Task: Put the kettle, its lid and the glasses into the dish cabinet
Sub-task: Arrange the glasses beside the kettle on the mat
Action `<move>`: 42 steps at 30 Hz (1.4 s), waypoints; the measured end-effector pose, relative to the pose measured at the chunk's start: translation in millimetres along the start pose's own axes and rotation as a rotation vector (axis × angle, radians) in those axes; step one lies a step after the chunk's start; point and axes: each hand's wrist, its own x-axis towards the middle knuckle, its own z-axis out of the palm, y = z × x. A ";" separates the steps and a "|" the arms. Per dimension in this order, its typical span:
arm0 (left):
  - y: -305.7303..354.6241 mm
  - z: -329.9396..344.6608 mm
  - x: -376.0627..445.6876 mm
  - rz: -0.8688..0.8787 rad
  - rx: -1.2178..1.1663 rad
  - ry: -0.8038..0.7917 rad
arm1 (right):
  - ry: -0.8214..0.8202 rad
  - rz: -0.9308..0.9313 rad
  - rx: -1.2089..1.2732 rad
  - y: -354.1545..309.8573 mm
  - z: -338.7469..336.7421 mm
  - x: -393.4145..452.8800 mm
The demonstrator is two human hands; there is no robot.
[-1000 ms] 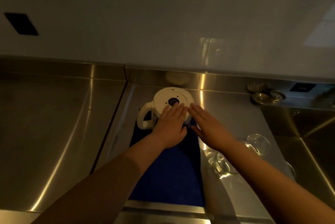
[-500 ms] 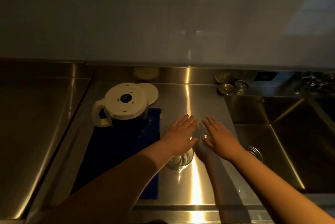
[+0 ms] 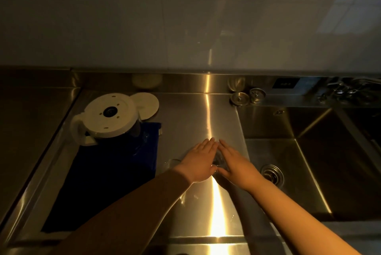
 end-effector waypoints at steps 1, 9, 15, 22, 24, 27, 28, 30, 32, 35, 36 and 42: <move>0.2 1.9 1.5 -0.009 -0.012 -0.003 | 0.001 -0.004 0.014 2.5 1.6 -0.1; 2.8 3.7 11.0 -0.029 -0.085 0.017 | 0.032 -0.055 0.082 14.5 3.4 4.5; 4.5 0.4 14.7 -0.032 -0.099 0.037 | 0.047 -0.069 0.140 14.9 -1.1 6.9; 5.8 -4.4 11.5 -0.034 -0.136 0.072 | 0.069 -0.056 0.175 12.0 -1.7 7.0; 7.1 -6.2 9.7 -0.032 -0.132 0.075 | 0.077 -0.063 0.170 10.0 -2.1 6.4; 9.3 -8.2 4.8 -0.027 -0.111 0.086 | 0.096 -0.075 0.154 6.3 -3.8 5.2; 9.6 -9.2 2.9 -0.028 -0.106 0.093 | 0.107 -0.083 0.150 4.7 -4.4 4.8; 9.1 -12.3 0.1 -0.031 -0.107 0.107 | 0.129 -0.101 0.144 1.3 -6.6 4.8; 7.1 -18.2 -1.7 -0.034 -0.108 0.120 | 0.151 -0.118 0.136 -2.9 -11.4 6.7; 0.4 -30.0 -5.1 -0.026 -0.117 0.173 | 0.174 -0.167 0.120 -12.8 -24.1 14.4; -2.4 -34.3 -7.2 -0.028 -0.130 0.189 | 0.174 -0.185 0.114 -17.1 -29.4 17.8; -26.7 -67.6 -28.6 -0.061 -0.146 0.286 | 0.223 -0.319 0.094 -55.8 -57.9 38.0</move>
